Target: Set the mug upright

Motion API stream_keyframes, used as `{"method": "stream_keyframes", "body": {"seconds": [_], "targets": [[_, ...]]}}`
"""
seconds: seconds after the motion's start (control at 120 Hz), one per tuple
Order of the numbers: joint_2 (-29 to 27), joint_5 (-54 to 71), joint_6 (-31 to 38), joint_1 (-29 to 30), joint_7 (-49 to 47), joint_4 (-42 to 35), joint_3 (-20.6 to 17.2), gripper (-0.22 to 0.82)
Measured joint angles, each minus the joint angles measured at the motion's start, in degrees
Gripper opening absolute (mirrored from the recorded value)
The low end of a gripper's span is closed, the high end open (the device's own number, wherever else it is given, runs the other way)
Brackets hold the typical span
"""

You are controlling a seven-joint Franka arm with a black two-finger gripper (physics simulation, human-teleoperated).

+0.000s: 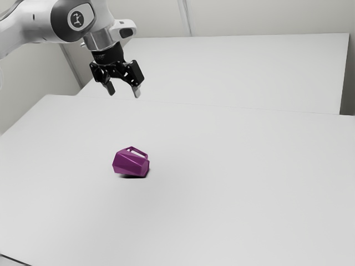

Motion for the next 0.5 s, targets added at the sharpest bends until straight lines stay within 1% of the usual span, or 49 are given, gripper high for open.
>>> {"method": "stream_keyframes", "body": {"seconds": [0.35, 0.5], "targets": [[-0.03, -0.01, -0.23, -0.09, 0.07, -0.13, -0.07, 0.60], [2.97, -0.16, -0.71, 0.32, 0.45, 1.70, -0.31, 0.60]]}}
